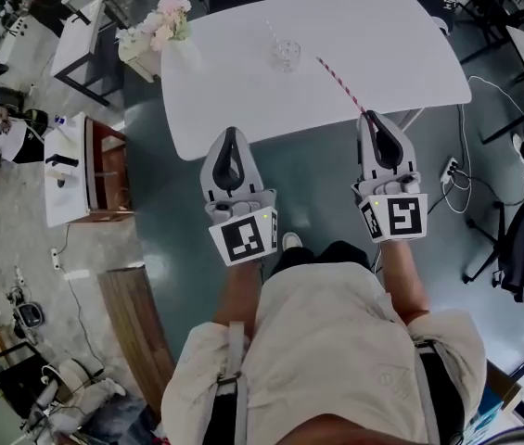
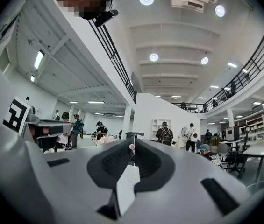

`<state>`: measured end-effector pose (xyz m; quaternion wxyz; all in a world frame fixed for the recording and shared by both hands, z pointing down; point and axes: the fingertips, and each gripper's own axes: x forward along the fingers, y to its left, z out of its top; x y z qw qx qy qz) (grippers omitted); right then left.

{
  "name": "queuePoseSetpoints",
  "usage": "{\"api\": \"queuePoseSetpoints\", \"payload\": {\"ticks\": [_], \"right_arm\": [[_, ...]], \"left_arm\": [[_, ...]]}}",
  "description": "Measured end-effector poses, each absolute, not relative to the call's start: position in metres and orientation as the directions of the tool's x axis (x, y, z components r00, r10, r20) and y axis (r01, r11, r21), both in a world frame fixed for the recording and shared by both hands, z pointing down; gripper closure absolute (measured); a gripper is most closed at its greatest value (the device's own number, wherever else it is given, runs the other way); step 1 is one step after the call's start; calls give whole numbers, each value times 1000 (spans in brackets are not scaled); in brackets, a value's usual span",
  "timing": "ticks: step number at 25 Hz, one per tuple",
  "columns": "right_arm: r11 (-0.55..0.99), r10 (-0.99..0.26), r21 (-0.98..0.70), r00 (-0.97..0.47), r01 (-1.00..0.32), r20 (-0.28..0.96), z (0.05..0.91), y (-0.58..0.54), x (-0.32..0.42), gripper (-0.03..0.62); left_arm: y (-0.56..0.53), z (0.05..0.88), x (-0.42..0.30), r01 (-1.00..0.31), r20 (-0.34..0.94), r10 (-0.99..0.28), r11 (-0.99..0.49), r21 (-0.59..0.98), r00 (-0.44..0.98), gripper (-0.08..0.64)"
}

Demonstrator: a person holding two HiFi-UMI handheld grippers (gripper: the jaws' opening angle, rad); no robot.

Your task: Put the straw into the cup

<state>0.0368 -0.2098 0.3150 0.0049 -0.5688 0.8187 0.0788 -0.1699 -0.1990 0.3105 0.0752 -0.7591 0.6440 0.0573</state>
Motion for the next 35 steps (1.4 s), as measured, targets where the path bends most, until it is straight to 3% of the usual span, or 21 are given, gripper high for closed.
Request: {"api": "queuePoseSetpoints", "payload": {"ticks": [16, 35], "right_arm": [[383, -923, 54, -385, -922, -21, 366, -321, 47, 571], [512, -838, -35, -508, -858, 201, 472, -477, 49, 571]], "left_arm": [[-303, 340, -148, -983, -139, -974, -169, -74, 178, 555], [-455, 424, -105, -989, 29, -991, -135, -55, 134, 555]]}}
